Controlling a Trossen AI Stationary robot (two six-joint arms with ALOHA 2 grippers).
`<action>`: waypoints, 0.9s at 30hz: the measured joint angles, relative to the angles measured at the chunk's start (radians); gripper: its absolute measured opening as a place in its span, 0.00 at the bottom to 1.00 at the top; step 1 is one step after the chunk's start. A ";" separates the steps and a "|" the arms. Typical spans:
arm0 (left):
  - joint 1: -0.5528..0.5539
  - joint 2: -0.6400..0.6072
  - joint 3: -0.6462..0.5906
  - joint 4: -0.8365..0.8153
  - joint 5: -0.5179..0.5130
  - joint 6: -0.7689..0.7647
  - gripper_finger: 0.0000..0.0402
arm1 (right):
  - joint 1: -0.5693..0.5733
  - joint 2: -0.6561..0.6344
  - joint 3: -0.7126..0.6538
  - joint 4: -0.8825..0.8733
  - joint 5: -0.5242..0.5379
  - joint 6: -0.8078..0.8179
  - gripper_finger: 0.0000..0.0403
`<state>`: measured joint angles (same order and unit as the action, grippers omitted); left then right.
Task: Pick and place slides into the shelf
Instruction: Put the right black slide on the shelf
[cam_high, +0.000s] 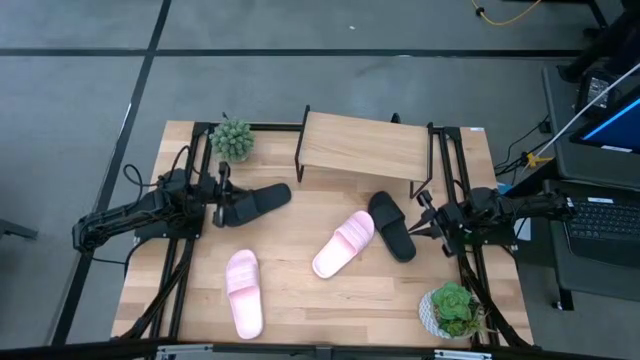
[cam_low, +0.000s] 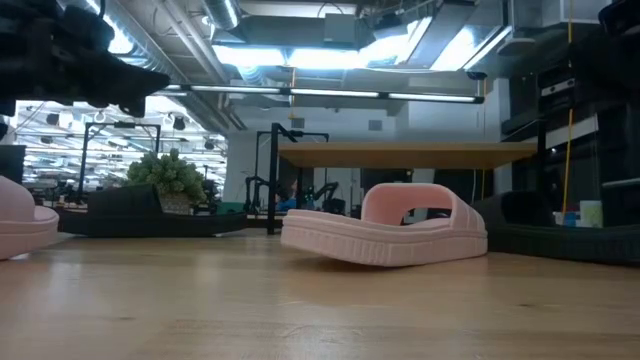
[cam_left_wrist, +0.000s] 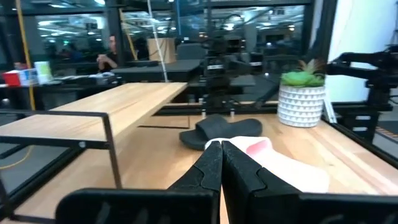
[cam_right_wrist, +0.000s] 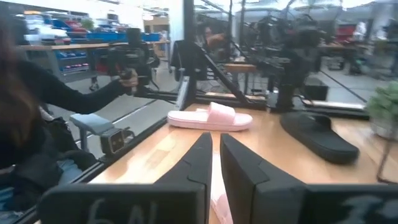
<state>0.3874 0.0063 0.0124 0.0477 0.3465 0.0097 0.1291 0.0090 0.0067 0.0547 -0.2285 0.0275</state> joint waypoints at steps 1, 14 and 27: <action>0.000 0.001 0.000 0.000 0.005 0.000 0.00 | 0.000 0.002 0.000 -0.003 0.021 0.010 0.07; 0.000 0.145 0.072 0.027 0.000 0.053 0.00 | 0.000 0.113 0.113 -0.020 0.196 -0.019 0.01; 0.000 0.374 0.232 0.004 0.000 0.104 0.00 | -0.001 0.419 0.353 -0.158 0.299 -0.037 0.00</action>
<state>0.3874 0.3803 0.2442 0.0520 0.3463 0.1141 0.1280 0.4281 0.3597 -0.1037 0.0708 -0.0093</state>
